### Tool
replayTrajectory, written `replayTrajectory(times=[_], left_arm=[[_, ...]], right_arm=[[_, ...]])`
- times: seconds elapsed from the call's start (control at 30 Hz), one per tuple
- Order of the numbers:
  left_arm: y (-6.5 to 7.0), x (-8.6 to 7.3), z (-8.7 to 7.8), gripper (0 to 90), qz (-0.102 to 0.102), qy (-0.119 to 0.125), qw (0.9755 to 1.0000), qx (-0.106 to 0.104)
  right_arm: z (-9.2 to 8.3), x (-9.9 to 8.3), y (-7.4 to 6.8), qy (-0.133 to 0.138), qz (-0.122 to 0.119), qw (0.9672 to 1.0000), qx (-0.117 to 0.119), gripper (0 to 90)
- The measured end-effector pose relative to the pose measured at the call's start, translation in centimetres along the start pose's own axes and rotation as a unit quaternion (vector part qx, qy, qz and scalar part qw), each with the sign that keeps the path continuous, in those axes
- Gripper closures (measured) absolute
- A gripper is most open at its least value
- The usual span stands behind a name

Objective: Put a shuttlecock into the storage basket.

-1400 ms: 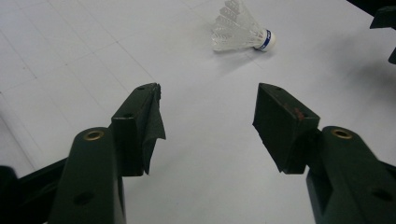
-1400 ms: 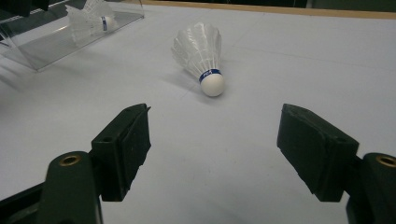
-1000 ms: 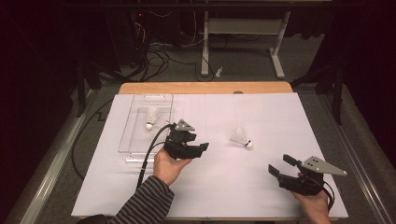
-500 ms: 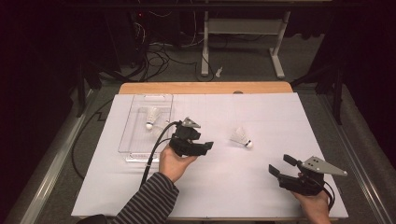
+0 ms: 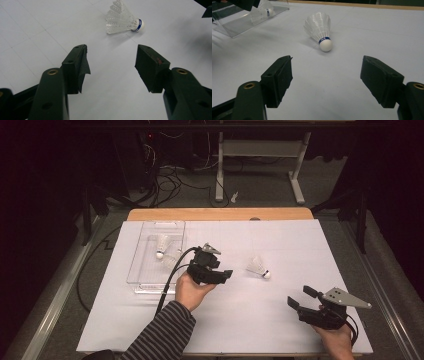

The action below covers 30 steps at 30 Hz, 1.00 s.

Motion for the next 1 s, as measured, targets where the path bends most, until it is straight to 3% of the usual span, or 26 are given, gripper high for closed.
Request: replayTrajectory(times=[0.37,1.0], left_arm=[[0.6,0.2,1.6,45.5,0.002,-0.022,0.9998,-0.002],[0.6,0.9,2.9,47.6,-0.005,-0.037,0.9993,0.0]], right_arm=[[0.0,0.0,0.0,0.0,0.0,1.0,0.001,26.4],[0.0,0.0,0.0,-0.001,0.0,1.0,0.001,26.4]])
Point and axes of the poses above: each handheld gripper's, and its own axes: z roughly forward along the jaws, x roughly out of its top, y roughly to its right, the point moved 3 cm from there along z, roughly forward along the jaws, and after that the axes turned 8 degrees about -x, right-handed, at the moved point
